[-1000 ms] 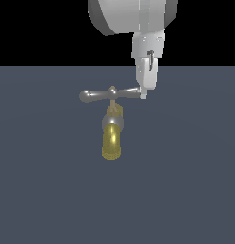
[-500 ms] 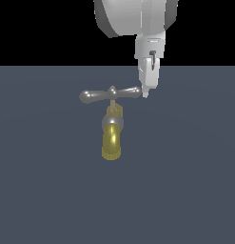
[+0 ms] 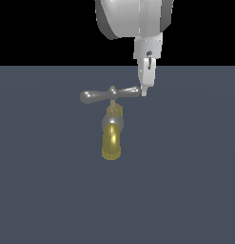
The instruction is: Turn on the faucet by rotating a designated handle.
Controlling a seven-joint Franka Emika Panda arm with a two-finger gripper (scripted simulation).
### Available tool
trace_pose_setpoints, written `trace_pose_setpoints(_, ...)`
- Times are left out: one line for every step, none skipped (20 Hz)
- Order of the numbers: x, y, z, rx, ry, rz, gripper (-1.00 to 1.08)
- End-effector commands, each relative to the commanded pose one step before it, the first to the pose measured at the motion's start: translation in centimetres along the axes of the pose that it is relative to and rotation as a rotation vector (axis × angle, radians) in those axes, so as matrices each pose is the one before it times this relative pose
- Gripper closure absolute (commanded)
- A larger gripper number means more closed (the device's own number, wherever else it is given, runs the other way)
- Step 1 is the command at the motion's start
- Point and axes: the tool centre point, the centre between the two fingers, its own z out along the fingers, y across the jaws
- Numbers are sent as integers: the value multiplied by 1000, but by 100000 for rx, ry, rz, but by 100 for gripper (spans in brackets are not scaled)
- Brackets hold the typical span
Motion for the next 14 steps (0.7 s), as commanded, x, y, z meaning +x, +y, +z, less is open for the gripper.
trace_pose_setpoints(2939,919,-82,-424,922,-3472,108)
trace_pose_setpoints(214,281,-8,-30,4,-39,108)
trace_pose_setpoints(212,279,-8,-30,4,-39,108)
trace_pose_setpoints(210,277,-8,-30,4,-39,108)
trace_pose_setpoints(209,274,-8,-30,3,-39,108)
trace_pose_setpoints(183,277,11,0,0,0,108)
trace_pose_setpoints(223,266,-23,-52,5,-67,108)
trace_pose_setpoints(204,267,-9,-30,3,-38,108)
trace_pose_setpoints(177,271,10,0,0,0,108)
trace_pose_setpoints(218,258,-24,-52,4,-66,108)
trace_pose_setpoints(198,260,-10,-30,2,-38,108)
trace_pose_setpoints(171,264,10,0,0,0,108)
trace_pose_setpoints(213,251,-26,-53,2,-66,108)
trace_pose_setpoints(167,259,10,0,0,0,108)
